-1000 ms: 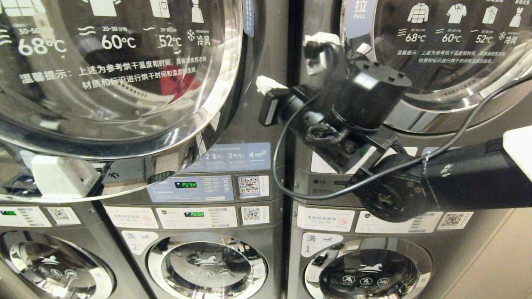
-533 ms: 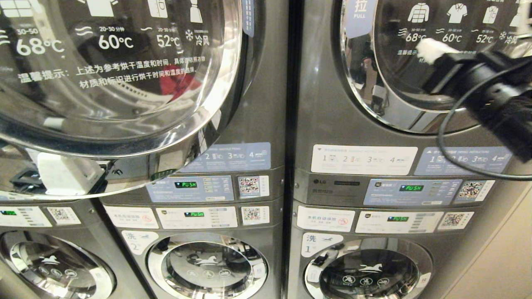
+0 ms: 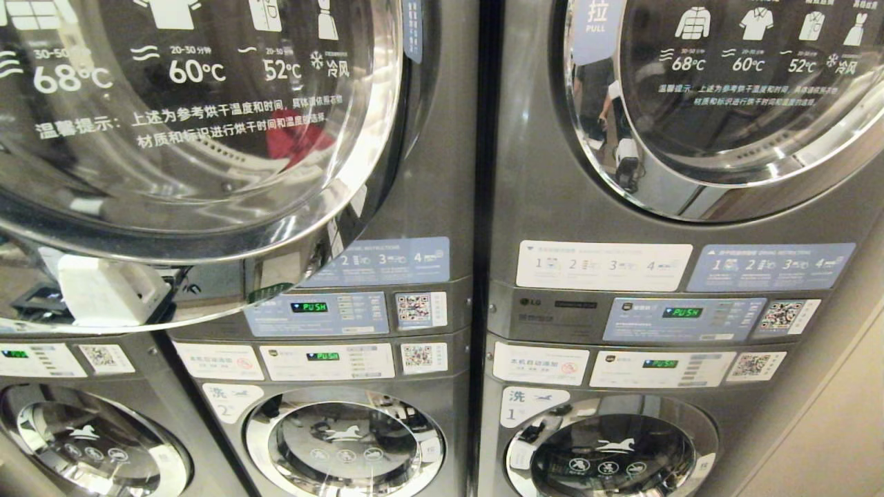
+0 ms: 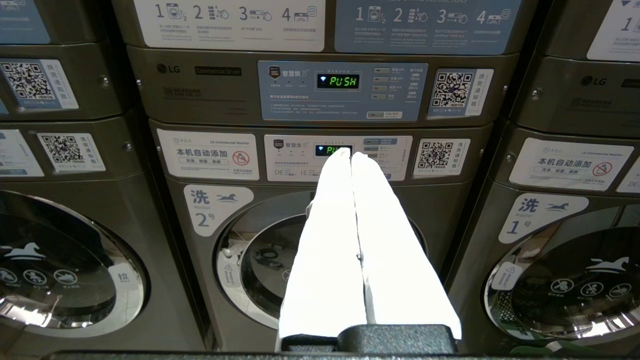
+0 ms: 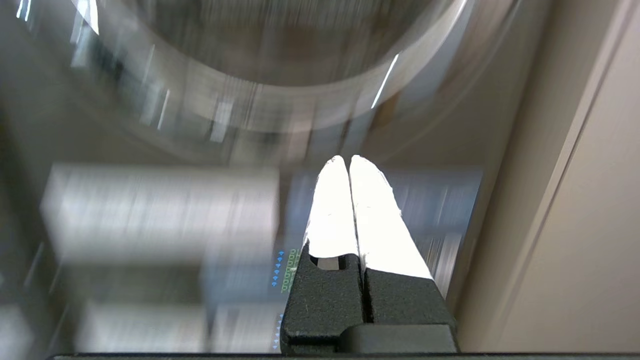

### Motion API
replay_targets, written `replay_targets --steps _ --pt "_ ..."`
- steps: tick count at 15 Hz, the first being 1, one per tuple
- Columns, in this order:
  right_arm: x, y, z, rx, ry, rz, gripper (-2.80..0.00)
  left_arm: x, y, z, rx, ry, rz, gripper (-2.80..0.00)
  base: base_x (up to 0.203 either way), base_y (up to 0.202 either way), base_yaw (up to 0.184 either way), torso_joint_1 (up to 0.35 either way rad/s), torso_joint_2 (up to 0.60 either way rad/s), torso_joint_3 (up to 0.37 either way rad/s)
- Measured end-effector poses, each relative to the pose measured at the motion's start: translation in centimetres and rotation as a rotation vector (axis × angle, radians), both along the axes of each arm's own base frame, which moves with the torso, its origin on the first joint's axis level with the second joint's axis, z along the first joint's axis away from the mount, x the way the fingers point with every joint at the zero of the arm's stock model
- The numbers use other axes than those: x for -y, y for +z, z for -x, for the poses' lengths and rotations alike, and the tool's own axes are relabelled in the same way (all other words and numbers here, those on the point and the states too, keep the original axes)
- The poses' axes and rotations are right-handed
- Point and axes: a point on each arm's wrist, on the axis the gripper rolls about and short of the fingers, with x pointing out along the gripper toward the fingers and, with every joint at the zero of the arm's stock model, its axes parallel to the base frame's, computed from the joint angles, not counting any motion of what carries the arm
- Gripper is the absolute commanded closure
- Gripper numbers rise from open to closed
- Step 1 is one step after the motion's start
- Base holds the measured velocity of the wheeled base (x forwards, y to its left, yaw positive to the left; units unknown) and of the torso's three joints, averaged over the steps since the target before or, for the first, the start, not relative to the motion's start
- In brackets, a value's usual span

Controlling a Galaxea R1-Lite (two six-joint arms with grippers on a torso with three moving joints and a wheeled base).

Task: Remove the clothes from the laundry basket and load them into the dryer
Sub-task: Close the dryer

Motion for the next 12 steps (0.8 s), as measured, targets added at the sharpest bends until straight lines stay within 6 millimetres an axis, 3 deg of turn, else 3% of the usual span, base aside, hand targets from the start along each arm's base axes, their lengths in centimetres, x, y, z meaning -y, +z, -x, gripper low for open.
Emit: replay_targets --steps 2,4,8,10,12 --pt "-1.4 -5.4 3.4 -0.169 0.017 -0.034 0.0 0.0 0.0 0.0 0.0 0.0 0.0 0.0 0.0 0.0 0.0 0.0 0.0 0.0" --pt "-2.5 -8.9 6.1 -0.302 -0.005 -0.058 0.0 0.0 0.0 0.0 0.0 0.0 0.0 0.0 0.0 0.0 0.0 0.0 0.0 0.0" --pt "-4.2 -12.7 9.9 -0.526 0.06 -0.07 0.0 0.0 0.0 0.0 0.0 -0.001 0.0 0.0 0.0 0.0 0.0 0.0 0.0 0.0" --pt "-4.5 -13.4 10.7 -0.571 0.198 -0.049 0.0 0.0 0.0 0.0 0.0 0.0 0.0 0.0 0.0 0.0 0.0 0.0 0.0 0.0" --pt "-4.6 -13.4 10.7 -0.504 0.311 -0.016 0.0 0.0 0.0 0.0 0.0 0.001 0.0 0.0 0.0 0.0 0.0 0.0 0.0 0.0"
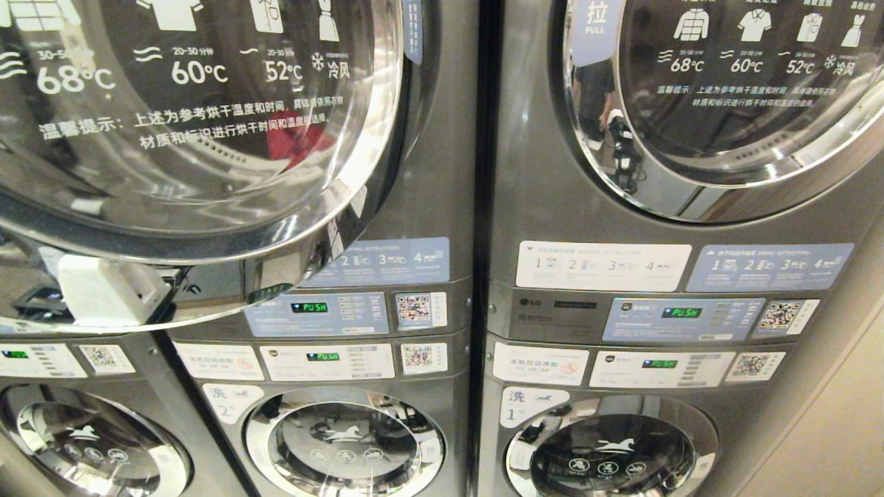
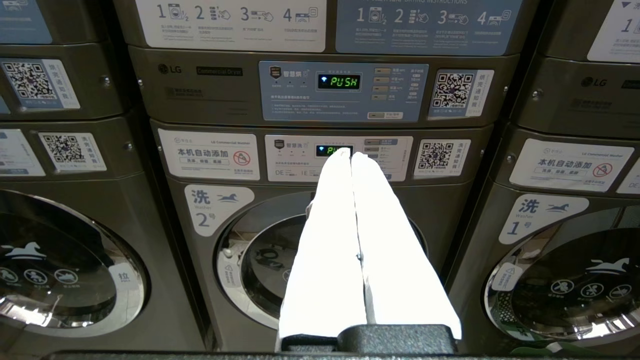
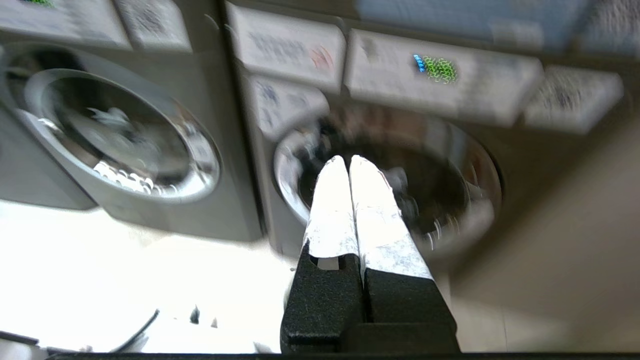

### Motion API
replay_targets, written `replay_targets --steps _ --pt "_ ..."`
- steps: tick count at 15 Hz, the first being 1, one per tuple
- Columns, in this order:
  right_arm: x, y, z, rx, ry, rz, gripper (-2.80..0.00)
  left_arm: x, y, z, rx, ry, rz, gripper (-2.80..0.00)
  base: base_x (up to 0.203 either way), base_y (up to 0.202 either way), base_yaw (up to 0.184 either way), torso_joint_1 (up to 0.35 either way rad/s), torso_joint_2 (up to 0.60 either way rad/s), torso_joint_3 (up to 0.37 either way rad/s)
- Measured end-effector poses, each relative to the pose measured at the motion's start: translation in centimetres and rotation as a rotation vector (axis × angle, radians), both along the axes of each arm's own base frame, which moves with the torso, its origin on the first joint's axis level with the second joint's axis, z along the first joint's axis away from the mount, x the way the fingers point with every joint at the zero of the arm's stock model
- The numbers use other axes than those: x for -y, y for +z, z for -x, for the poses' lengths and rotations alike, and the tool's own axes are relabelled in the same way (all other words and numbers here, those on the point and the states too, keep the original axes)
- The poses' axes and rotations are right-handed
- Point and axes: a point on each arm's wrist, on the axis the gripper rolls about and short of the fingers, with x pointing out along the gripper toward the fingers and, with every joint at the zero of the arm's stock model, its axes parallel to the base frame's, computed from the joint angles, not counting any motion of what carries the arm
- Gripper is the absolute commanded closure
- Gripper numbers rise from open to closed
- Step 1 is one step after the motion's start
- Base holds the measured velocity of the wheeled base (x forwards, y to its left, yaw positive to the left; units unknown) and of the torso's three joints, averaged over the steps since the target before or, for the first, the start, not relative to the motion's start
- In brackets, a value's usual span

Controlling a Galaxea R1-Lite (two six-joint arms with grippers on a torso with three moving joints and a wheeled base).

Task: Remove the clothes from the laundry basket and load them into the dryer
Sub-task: Close the dryer

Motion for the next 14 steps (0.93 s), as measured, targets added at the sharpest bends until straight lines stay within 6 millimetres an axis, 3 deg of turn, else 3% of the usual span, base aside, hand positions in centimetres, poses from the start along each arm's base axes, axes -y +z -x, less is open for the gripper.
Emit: replay_targets --steps 3,6,9,14 --pt "0.0 1.5 -0.3 0.233 0.052 0.047 0.0 0.0 0.0 0.0 0.0 -0.001 0.0 0.0 0.0 0.0 0.0 0.0 0.0 0.0" --pt "0.3 0.5 -0.1 0.105 -0.129 0.019 0.0 0.0 0.0 0.0 0.0 -0.001 0.0 0.0 0.0 0.0 0.0 0.0 0.0 0.0" --pt "0.4 -0.6 0.4 -0.084 -0.093 -0.1 0.0 0.0 0.0 0.0 0.002 -0.001 -0.003 0.0 0.0 0.0 0.0 0.0 0.0 0.0" --pt "0.6 -0.7 1.0 0.072 -0.078 -0.029 0.0 0.0 0.0 0.0 0.001 -0.001 -0.001 0.0 0.0 0.0 0.0 0.0 0.0 0.0"
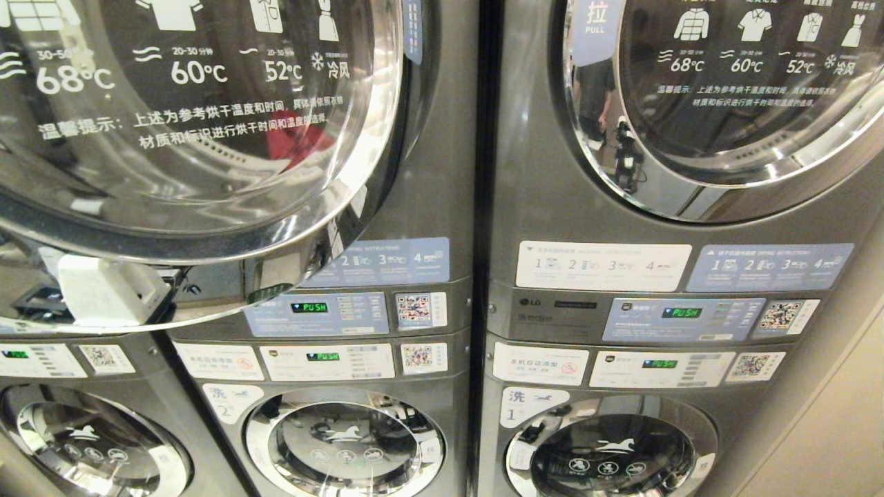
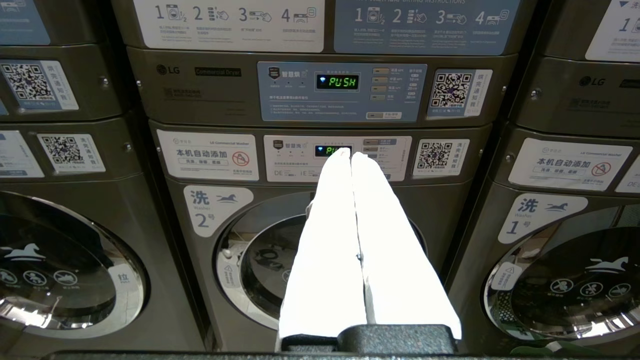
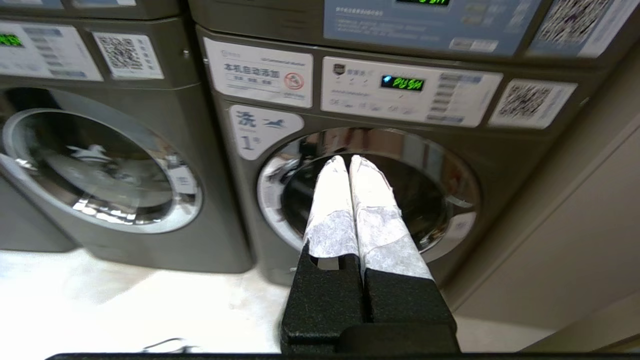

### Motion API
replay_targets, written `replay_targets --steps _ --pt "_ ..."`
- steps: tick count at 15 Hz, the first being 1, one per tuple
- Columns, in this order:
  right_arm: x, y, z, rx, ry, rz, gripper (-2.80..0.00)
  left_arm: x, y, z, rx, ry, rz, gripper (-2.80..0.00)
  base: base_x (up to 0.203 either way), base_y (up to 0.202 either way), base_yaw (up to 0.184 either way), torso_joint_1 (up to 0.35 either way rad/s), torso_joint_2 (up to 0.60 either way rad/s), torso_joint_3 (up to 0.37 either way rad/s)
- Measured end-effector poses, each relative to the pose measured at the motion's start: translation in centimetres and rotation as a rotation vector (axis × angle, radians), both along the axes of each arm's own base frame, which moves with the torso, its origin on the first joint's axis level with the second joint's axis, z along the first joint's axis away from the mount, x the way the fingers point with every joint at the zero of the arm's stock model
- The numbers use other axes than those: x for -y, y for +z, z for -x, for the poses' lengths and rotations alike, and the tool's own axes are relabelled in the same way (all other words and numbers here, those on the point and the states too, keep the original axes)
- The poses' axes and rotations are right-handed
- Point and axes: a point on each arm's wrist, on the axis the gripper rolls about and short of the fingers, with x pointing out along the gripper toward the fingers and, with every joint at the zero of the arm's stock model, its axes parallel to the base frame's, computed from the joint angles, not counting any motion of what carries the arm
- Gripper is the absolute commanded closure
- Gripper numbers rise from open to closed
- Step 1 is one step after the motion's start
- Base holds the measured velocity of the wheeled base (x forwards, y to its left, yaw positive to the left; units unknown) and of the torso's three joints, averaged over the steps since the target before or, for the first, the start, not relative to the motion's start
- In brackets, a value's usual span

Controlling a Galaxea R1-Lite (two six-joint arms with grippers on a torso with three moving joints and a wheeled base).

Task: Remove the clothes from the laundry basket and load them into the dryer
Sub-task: Close the dryer

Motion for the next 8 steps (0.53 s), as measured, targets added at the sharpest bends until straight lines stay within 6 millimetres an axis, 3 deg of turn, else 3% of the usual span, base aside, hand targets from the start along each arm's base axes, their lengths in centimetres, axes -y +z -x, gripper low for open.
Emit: replay_targets --steps 3,6,8 --pt "0.0 -0.7 1.3 0.034 -0.006 0.101 0.0 0.0 0.0 0.0 0.0 0.0 -0.001 0.0 0.0 0.0 0.0 0.0 0.0 0.0" --pt "0.1 -0.8 1.3 0.123 -0.039 0.098 0.0 0.1 0.3 0.0 0.027 -0.02 -0.033 0.0 0.0 0.0 0.0 0.0 0.0 0.0" --pt "0.1 -0.8 1.3 0.152 -0.042 0.1 0.0 0.2 2.7 0.8 0.139 -0.094 -0.051 0.0 0.0 0.0 0.0 0.0 0.0 0.0"
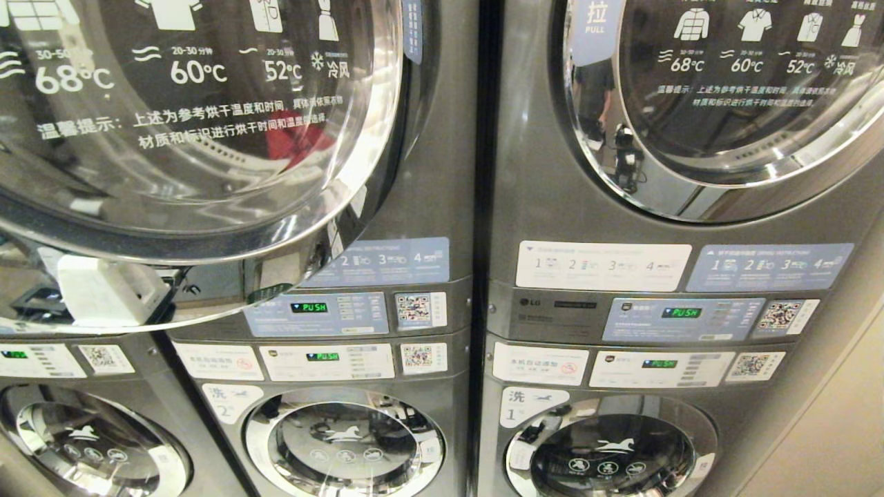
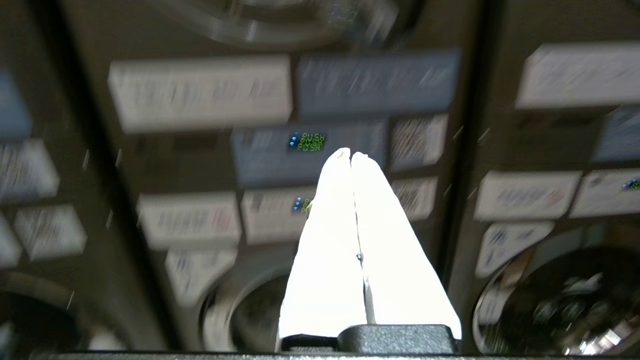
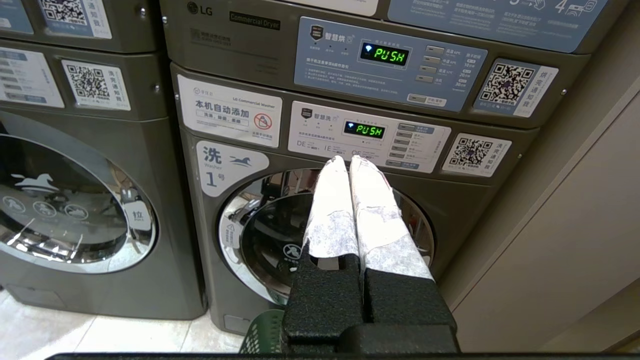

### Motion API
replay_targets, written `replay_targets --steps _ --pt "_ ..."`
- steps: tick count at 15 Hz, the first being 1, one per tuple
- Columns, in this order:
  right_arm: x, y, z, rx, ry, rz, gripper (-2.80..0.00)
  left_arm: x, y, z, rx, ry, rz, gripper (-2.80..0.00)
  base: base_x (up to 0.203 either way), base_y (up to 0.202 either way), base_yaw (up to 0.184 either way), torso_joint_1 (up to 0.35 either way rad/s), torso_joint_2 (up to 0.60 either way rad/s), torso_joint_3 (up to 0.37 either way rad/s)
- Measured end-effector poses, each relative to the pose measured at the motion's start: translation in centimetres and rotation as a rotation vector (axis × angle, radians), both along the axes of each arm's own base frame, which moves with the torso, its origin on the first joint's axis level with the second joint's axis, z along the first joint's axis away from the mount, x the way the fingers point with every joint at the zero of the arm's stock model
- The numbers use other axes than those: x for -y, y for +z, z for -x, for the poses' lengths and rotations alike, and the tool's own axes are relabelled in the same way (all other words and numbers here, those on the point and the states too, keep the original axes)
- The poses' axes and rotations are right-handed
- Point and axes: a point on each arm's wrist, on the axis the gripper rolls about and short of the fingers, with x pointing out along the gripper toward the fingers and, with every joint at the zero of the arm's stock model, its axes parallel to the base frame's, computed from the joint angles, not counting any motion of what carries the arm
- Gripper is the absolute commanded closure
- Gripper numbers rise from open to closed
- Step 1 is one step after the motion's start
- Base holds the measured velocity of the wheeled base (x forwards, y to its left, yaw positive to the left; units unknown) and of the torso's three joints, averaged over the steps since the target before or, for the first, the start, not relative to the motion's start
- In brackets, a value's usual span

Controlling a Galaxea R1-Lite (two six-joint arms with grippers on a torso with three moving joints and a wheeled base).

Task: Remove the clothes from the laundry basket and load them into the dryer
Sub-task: Close the dryer

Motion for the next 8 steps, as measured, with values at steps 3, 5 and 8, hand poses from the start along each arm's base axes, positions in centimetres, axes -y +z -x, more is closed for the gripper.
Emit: replay_targets --steps 3,5,8 --pt "0.0 0.0 0.0 0.001 0.0 0.001 0.0 0.6 6.1 1.9 0.163 -0.262 -0.065 0.0 0.0 0.0 0.0 0.0 0.0 0.0" --pt "0.0 0.0 0.0 0.0 0.0 0.001 0.0 0.8 9.6 2.2 0.188 -0.385 -0.071 0.0 0.0 0.0 0.0 0.0 0.0 0.0" --pt "0.0 -0.1 0.0 0.0 0.0 -0.001 0.0 0.9 14.1 0.4 0.179 -0.418 -0.047 0.0 0.0 0.0 0.0 0.0 0.0 0.0"
